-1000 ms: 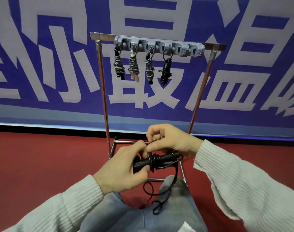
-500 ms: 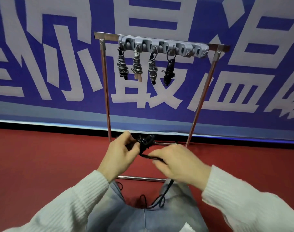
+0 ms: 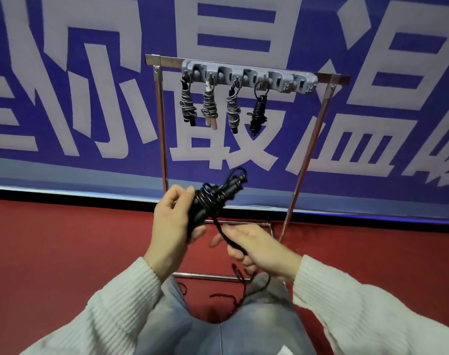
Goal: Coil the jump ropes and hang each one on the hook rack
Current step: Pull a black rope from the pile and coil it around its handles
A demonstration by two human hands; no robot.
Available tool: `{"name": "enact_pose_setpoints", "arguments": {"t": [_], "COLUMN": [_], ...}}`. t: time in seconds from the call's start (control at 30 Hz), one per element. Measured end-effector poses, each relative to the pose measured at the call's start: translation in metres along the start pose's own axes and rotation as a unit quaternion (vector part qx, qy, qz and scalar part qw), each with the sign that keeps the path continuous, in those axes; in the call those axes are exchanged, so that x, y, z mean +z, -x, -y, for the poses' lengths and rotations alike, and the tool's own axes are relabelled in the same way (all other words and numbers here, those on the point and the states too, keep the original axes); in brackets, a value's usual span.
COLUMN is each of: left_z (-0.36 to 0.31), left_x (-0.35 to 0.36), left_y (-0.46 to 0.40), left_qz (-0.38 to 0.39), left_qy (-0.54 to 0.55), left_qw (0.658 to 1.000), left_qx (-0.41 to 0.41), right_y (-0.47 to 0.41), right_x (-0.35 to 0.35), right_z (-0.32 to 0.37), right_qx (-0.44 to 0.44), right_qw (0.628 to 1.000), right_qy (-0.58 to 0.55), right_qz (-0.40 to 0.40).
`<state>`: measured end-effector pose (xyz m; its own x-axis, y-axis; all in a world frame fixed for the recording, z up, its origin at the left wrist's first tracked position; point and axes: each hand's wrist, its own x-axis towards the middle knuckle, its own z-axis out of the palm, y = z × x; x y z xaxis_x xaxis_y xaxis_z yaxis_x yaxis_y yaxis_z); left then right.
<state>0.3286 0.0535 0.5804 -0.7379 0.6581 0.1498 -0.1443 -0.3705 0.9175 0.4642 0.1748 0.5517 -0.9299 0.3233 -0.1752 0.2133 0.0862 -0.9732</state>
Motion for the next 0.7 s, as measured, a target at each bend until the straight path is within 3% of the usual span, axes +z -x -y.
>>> {"name": "enact_pose_setpoints", "arguments": {"t": [0.1, 0.2, 0.23, 0.3, 0.37, 0.47, 0.57, 0.7], "left_z": [0.012, 0.031, 0.039, 0.056, 0.069, 0.073, 0.052, 0.029], "left_x": [-0.013, -0.026, -0.032, -0.041, -0.037, -0.019, -0.009, -0.005], "left_y": [-0.027, -0.041, -0.042, -0.038, -0.024, 0.001, 0.015, 0.019], "left_qz": [-0.074, -0.113, -0.109, -0.053, 0.043, 0.148, 0.185, 0.123], "left_qy": [-0.046, -0.15, -0.248, -0.463, -0.553, -0.537, -0.438, -0.281], "left_qw": [0.996, 0.982, 0.961, 0.872, 0.803, 0.78, 0.833, 0.927], "left_qx": [-0.021, 0.005, 0.049, 0.148, 0.217, 0.286, 0.284, 0.218], "right_y": [0.007, 0.02, 0.024, 0.028, 0.026, 0.011, 0.001, 0.001], "right_x": [0.007, 0.002, -0.001, -0.007, -0.019, -0.037, -0.057, -0.042], "right_z": [-0.01, -0.004, 0.001, 0.019, 0.041, 0.063, 0.061, 0.02], "right_qx": [-0.064, -0.114, -0.123, -0.146, -0.15, -0.121, -0.105, -0.068], "right_qw": [0.979, 0.873, 0.83, 0.789, 0.806, 0.886, 0.949, 0.979], "right_qy": [0.186, 0.466, 0.536, 0.59, 0.568, 0.447, 0.295, 0.183], "right_qz": [-0.055, -0.089, -0.092, -0.089, -0.068, -0.037, -0.016, 0.051]}}
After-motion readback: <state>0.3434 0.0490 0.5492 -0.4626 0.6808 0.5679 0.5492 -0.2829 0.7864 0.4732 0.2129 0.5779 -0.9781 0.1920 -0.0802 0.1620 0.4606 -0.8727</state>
